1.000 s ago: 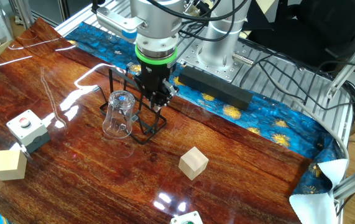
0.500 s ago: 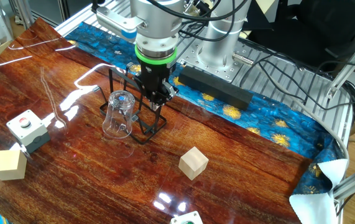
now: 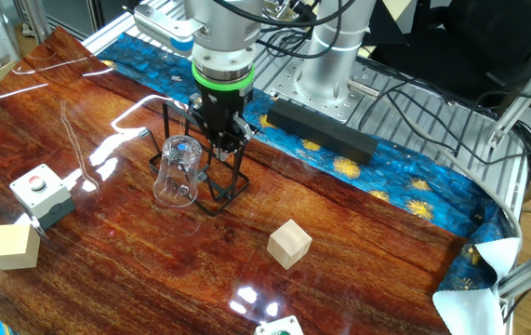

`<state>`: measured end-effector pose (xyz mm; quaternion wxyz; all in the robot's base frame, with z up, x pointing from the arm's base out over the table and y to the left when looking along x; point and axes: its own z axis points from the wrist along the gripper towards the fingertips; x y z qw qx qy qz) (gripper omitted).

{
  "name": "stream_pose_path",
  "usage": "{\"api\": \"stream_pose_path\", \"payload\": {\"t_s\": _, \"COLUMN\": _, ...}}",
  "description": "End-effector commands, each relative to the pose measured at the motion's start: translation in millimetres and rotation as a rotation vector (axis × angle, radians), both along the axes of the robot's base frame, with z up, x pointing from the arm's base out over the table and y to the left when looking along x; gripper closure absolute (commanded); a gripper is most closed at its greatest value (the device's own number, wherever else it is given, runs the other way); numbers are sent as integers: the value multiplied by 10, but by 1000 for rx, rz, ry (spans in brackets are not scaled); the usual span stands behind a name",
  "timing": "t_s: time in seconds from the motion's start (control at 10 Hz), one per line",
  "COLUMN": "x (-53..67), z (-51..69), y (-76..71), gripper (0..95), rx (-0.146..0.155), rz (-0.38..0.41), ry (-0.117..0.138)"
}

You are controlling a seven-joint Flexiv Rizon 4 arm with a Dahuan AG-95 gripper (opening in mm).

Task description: Take the cup off the cup rack

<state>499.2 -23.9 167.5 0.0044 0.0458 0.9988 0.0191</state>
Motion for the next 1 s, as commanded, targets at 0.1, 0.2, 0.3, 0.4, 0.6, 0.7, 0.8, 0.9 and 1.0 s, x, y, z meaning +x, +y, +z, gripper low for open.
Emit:
{"api": "stream_pose_path", "payload": {"t_s": 0.1, "x": 8, "z": -15, "y": -55, "gripper": 950, "rx": 0, "rz": 1, "ry": 0}}
{"api": "stream_pose_path", "payload": {"t_s": 0.2, "x": 8, "z": -14, "y": -63, "gripper": 760, "rx": -2, "rz": -8, "ry": 1}}
{"api": "stream_pose_path", "payload": {"t_s": 0.3, "x": 6, "z": -12, "y": -76, "gripper": 760, "rx": -2, "rz": -18, "ry": 2}}
{"api": "stream_pose_path", "payload": {"t_s": 0.4, "x": 8, "z": -16, "y": -102, "gripper": 570, "rx": -2, "rz": -19, "ry": 2}}
{"api": "stream_pose_path", "payload": {"t_s": 0.6, "x": 14, "z": -27, "y": -171, "gripper": 190, "rx": -6, "rz": -28, "ry": 3}}
{"api": "stream_pose_path", "payload": {"t_s": 0.7, "x": 22, "z": -28, "y": -202, "gripper": 190, "rx": -7, "rz": -36, "ry": 3}}
{"api": "stream_pose_path", "payload": {"t_s": 0.8, "x": 36, "z": -24, "y": -222, "gripper": 190, "rx": -11, "rz": -43, "ry": 4}}
{"api": "stream_pose_path", "payload": {"t_s": 0.9, "x": 61, "z": -10, "y": -254, "gripper": 0, "rx": -16, "rz": -51, "ry": 4}}
{"api": "stream_pose_path", "payload": {"t_s": 1.0, "x": 83, "z": -4, "y": -285, "gripper": 0, "rx": -20, "rz": -45, "ry": 4}}
